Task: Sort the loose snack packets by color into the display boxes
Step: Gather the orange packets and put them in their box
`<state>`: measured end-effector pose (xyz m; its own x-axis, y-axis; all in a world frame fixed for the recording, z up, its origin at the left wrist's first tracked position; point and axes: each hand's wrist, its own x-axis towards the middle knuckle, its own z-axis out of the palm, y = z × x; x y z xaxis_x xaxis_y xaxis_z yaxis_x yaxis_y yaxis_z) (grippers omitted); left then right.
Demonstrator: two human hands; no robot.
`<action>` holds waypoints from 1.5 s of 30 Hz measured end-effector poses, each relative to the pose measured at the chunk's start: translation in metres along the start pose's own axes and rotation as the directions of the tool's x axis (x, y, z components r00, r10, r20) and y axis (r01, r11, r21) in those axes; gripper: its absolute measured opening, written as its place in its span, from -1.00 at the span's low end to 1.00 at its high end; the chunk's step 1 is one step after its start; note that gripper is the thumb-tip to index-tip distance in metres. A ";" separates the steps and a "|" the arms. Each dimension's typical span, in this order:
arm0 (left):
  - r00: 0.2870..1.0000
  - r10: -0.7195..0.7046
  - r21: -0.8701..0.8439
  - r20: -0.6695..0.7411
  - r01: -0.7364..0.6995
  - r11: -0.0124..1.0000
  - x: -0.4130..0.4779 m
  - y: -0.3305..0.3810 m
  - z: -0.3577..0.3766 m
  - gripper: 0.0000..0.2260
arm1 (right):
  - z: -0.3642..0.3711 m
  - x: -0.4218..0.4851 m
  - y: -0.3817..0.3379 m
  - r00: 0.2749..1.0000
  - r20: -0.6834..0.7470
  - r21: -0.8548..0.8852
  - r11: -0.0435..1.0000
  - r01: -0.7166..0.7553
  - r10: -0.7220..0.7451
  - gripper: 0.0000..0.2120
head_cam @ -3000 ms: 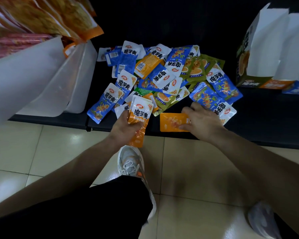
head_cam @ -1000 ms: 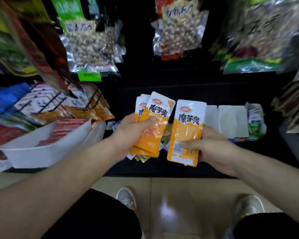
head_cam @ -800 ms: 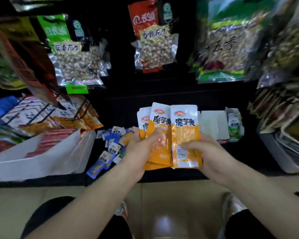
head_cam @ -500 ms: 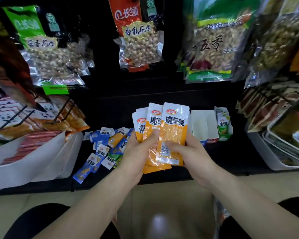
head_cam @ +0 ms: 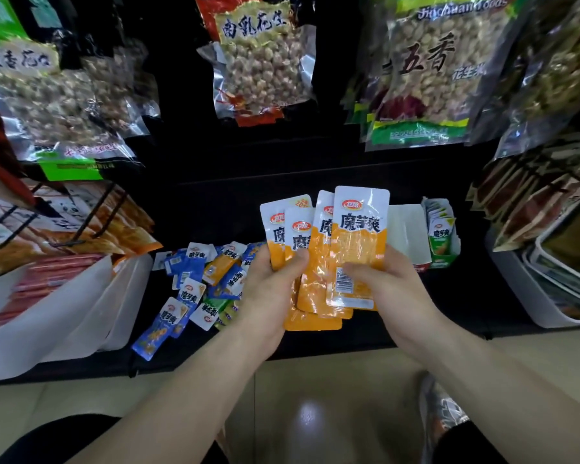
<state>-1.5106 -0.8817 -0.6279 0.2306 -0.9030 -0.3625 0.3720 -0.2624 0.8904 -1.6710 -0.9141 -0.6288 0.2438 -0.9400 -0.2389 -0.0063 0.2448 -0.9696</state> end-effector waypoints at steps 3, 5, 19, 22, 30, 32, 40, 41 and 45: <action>1.000 -0.002 -0.011 0.032 0.003 1.000 0.002 0.001 -0.001 -0.73 | -0.004 0.002 -0.001 1.000 0.001 -0.014 1.000 0.016 -0.016 -0.73; 0.997 -0.045 -0.043 0.067 0.048 0.998 0.002 0.003 -0.002 -0.69 | -0.006 0.001 -0.001 1.000 0.025 0.000 1.000 0.016 -0.016 -0.74; 0.998 0.042 0.086 0.055 -0.046 0.995 0.005 -0.006 0.004 -0.71 | -0.012 -0.002 0.007 0.994 0.096 0.185 0.980 -0.076 0.059 -0.70; 0.998 -0.050 0.004 0.048 0.050 0.999 0.005 -0.006 0.006 -0.77 | -0.017 0.000 0.008 0.993 0.074 0.166 0.981 -0.099 0.088 -0.73; 1.000 0.017 0.143 0.007 -0.018 0.990 0.009 -0.007 0.000 -0.87 | -0.020 0.004 0.009 0.998 0.037 0.127 0.990 -0.064 0.060 -0.72; 1.000 0.020 0.138 0.008 -0.020 0.990 0.010 -0.007 -0.001 -0.86 | -0.020 0.004 0.010 0.998 0.039 0.117 0.992 -0.051 0.046 -0.71; 0.999 -0.007 0.054 0.032 0.005 0.999 0.011 -0.017 0.002 -0.80 | -0.011 0.006 0.022 0.995 0.033 0.183 0.978 -0.102 0.098 -0.72; 0.999 -0.009 0.055 0.034 0.008 0.998 0.012 -0.020 0.003 -0.82 | -0.008 0.006 0.023 0.993 0.027 0.211 0.971 -0.115 0.112 -0.74; 0.998 -0.039 0.118 0.058 0.032 0.993 0.011 -0.034 0.012 -0.78 | 0.001 0.004 0.027 0.991 0.034 0.239 0.961 -0.137 0.132 -0.70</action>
<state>-1.5316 -0.8867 -0.6587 0.1640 -0.9103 -0.3801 0.2706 -0.3290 0.9047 -1.6694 -0.9111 -0.6556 0.2735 -0.8907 -0.3632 0.1928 0.4207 -0.8865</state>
